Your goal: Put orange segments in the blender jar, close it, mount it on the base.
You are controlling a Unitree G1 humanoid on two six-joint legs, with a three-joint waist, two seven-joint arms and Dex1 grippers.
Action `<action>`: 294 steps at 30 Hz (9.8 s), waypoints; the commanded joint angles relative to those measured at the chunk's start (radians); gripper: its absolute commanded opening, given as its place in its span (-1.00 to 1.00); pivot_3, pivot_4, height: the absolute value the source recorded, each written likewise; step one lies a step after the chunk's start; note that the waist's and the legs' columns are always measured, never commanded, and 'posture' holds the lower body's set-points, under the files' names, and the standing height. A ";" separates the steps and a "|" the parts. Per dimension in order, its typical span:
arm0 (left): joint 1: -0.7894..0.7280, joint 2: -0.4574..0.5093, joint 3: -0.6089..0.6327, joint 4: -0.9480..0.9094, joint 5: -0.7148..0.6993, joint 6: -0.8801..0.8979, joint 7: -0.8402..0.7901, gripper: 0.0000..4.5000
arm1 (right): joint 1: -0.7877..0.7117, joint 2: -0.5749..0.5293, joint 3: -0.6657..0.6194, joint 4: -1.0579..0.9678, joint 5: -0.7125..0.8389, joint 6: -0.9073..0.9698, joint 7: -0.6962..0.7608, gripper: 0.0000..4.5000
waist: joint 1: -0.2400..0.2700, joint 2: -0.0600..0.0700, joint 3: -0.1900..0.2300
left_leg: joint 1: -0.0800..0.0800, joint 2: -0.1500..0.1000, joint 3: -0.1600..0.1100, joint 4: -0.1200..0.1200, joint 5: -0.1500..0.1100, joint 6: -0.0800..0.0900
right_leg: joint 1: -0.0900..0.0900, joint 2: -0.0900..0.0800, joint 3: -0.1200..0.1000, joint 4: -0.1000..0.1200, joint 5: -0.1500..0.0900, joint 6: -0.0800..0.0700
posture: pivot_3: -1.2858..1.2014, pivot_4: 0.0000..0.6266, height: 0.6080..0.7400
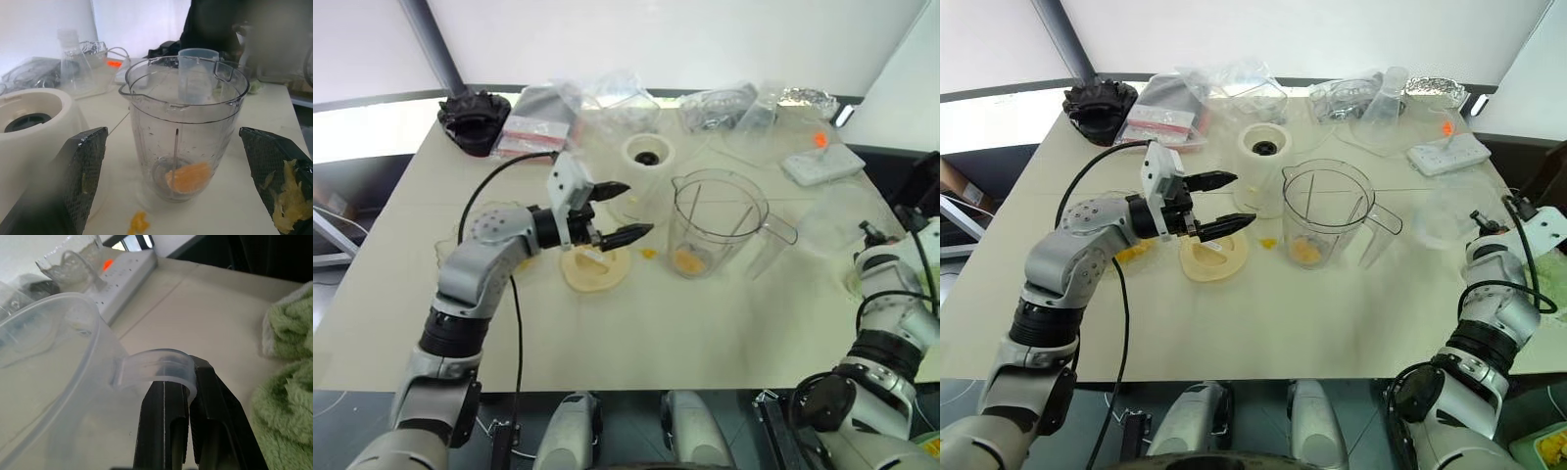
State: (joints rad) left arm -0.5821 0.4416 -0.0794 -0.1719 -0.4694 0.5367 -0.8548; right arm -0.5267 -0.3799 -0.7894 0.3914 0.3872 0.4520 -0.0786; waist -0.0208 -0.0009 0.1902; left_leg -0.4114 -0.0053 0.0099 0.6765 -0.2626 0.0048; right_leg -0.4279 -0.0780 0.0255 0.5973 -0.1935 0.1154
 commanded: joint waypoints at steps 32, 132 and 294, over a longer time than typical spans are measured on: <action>0.022 -0.004 0.013 -0.024 0.004 -0.046 0.025 1.00 | 0.147 -0.076 0.186 0.092 -0.033 -0.197 0.053 0.33 | -0.014 0.000 0.000 | 0.002 0.000 0.001 0.000 0.000 0.000 | 0.001 0.000 0.001 0.000 0.000 0.000 | 0.03 -0.52 1.00; -0.348 0.117 -0.215 0.777 0.347 -0.599 -0.550 1.00 | 0.401 0.071 0.605 -0.949 -0.053 0.237 0.091 -0.55 | 0.008 -0.003 0.000 | -0.001 0.000 -0.004 -0.002 0.000 0.000 | -0.001 -0.001 -0.001 -0.002 -0.001 -0.001 | 0.03 -0.52 1.00; -1.161 -0.398 -0.391 1.576 0.712 -0.736 -0.760 -0.90 | 0.545 0.264 0.704 -1.032 -0.276 0.165 0.025 -0.55 | 0.010 -0.008 -0.001 | -0.011 -0.002 -0.011 0.007 0.000 0.001 | -0.011 0.002 -0.003 0.015 -0.002 0.003 | 0.03 -0.52 1.00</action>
State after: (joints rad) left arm -1.7746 0.0369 -0.4143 1.3729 0.2314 -0.2027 -1.6105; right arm 0.0130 -0.1148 -0.0643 -0.6130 0.1236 0.6448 -0.0523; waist -0.0105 -0.0088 0.1888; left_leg -0.4219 -0.0075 -0.0010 0.6841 -0.2621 0.0056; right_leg -0.4383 -0.0761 0.0222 0.6123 -0.1951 0.1178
